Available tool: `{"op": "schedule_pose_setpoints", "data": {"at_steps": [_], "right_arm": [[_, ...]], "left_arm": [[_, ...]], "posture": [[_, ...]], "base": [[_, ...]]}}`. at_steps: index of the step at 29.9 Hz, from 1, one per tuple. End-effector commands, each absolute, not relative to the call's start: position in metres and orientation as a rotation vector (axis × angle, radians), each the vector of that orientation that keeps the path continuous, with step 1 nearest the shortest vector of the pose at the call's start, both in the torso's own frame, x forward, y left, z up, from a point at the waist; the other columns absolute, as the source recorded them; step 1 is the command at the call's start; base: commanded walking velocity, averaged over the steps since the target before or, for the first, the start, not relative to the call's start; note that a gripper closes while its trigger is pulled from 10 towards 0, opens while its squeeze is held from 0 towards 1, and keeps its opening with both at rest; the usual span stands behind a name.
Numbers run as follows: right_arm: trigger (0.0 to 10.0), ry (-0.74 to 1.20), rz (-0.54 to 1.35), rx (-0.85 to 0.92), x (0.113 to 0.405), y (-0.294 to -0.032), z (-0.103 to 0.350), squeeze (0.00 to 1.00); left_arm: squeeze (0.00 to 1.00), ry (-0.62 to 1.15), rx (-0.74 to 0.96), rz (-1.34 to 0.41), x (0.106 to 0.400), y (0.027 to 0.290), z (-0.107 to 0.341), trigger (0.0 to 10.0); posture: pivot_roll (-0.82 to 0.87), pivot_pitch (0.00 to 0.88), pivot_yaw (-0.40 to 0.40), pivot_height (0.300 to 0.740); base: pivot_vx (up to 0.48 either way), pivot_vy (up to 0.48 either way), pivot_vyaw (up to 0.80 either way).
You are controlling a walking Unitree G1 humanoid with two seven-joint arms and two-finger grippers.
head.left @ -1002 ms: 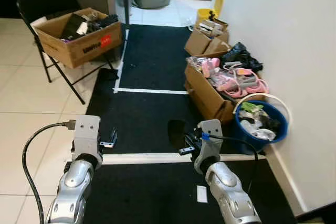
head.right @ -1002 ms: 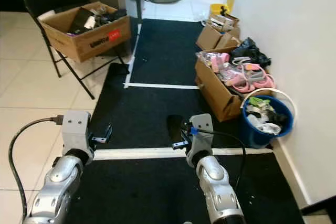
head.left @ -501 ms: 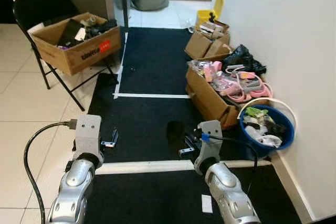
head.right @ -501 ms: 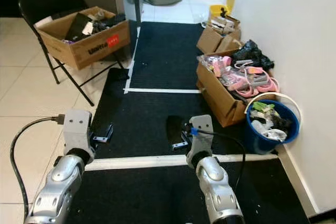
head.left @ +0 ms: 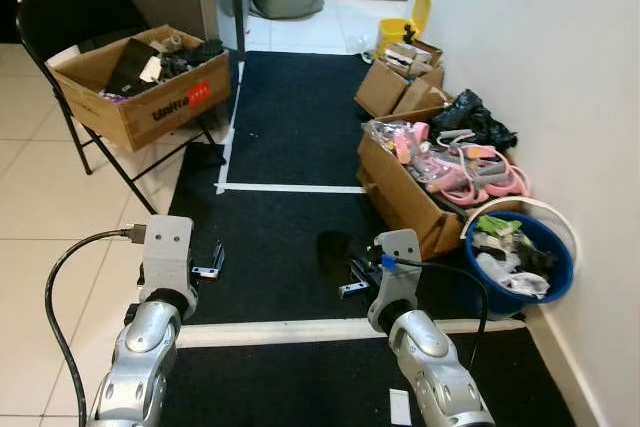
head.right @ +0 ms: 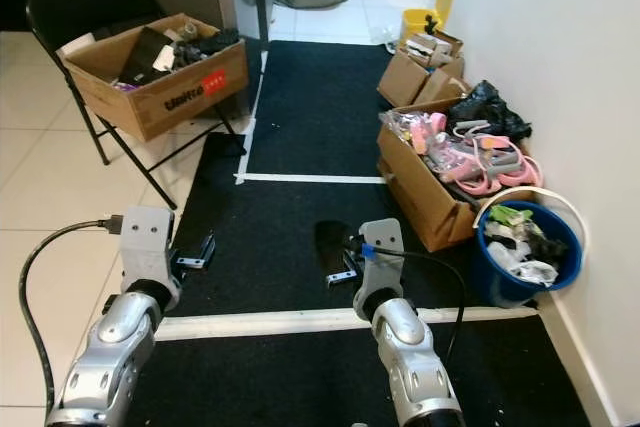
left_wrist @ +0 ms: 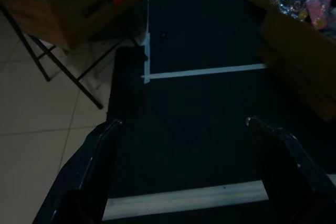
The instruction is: Picking trash to rubbish bin
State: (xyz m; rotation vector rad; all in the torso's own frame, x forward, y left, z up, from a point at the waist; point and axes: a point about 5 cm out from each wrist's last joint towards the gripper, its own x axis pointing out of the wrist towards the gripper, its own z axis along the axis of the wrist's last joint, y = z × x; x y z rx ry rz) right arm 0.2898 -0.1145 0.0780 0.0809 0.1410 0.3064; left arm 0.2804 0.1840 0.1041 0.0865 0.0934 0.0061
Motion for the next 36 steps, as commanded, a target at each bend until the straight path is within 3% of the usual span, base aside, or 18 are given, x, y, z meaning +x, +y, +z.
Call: {"op": "schedule_pose_setpoints", "data": {"at_steps": [1,21,36], "right_arm": [[10.0,0.149,0.280,0.084,0.287,-0.121,0.075,0.00],[10.0,0.143,0.280,0.070,0.286,-0.122,0.074,0.00],[10.0,0.078,0.157,0.098,0.295,-0.136,0.085,0.00]], "left_arm": [[0.00,0.123,0.100,-0.013,0.279,0.180,0.098,10.0],[0.00,0.126,0.102,-0.017,0.280,0.181,0.098,10.0],[0.00,0.117,0.100,-0.017,0.282,0.181,0.101,10.0]], "posture": [[-0.05,0.107,-0.023,0.740],[-0.04,0.114,-0.020,0.740],[-0.04,0.115,-0.027,0.740]], "base": [[0.277,0.000,0.00],[0.276,0.000,0.00],[0.274,0.000,0.00]]}}
